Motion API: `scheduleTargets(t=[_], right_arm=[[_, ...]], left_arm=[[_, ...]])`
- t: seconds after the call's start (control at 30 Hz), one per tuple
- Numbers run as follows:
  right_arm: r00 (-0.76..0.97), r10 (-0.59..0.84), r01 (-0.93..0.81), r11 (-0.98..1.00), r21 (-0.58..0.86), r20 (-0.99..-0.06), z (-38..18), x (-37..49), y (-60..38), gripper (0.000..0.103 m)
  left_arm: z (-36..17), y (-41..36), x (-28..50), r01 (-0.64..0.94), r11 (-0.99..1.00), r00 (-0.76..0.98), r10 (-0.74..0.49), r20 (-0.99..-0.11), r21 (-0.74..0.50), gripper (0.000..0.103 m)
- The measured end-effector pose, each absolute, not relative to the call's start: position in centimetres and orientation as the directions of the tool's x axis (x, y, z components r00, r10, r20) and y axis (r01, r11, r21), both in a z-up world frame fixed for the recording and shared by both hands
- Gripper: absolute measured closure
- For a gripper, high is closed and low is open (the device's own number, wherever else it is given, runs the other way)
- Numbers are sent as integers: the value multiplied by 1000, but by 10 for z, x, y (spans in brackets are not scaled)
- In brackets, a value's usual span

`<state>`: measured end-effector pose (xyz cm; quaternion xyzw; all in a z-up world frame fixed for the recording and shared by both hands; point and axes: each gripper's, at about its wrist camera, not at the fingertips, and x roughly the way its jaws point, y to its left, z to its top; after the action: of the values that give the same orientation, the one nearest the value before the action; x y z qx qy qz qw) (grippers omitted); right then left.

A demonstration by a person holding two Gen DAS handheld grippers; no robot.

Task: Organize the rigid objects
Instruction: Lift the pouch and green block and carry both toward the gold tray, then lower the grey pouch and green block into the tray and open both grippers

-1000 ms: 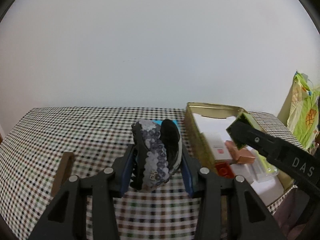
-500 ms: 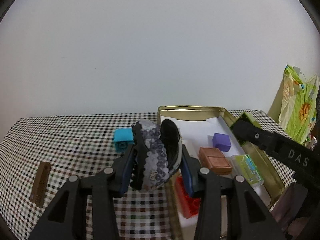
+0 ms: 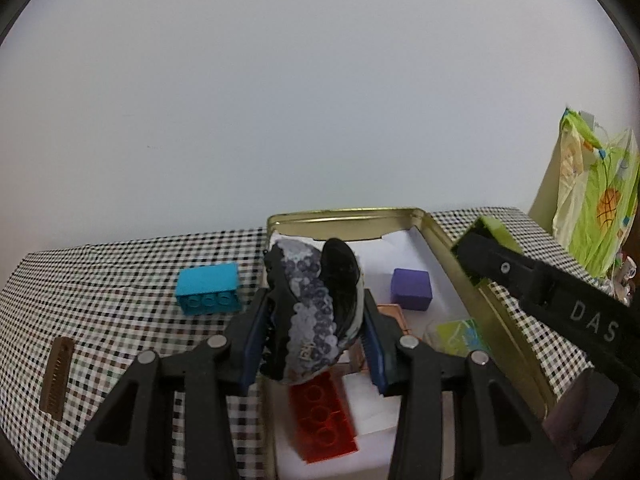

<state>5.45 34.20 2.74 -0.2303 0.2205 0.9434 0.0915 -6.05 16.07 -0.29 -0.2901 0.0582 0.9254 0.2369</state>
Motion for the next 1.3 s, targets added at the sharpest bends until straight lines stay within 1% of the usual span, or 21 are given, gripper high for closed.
scheduleTargets(t=[0.17, 0.3, 0.63, 0.83, 1.3], right_arm=[[-856, 82, -310, -872, 379, -510, 21, 53, 354, 56], [-844, 55, -314, -858, 407, -534, 14, 51, 360, 56], [-811, 115, -364, -867, 340, -573, 9, 51, 359, 56], [-777, 106, -369, -875, 313, -620, 2, 43, 352, 56], [-745, 138, -377, -894, 241, -652, 2, 37, 343, 56]], left_arm=[[-11, 168, -63, -483, -874, -694, 414, -590, -46, 61], [-16, 168, -63, -490, -870, -679, 420, -602, -54, 61], [-22, 176, -57, -501, -865, -673, 406, -618, -24, 61], [-30, 181, -56, -505, -863, -662, 387, -641, 0, 61], [-31, 199, -33, -549, -828, -699, 383, -604, 111, 61]])
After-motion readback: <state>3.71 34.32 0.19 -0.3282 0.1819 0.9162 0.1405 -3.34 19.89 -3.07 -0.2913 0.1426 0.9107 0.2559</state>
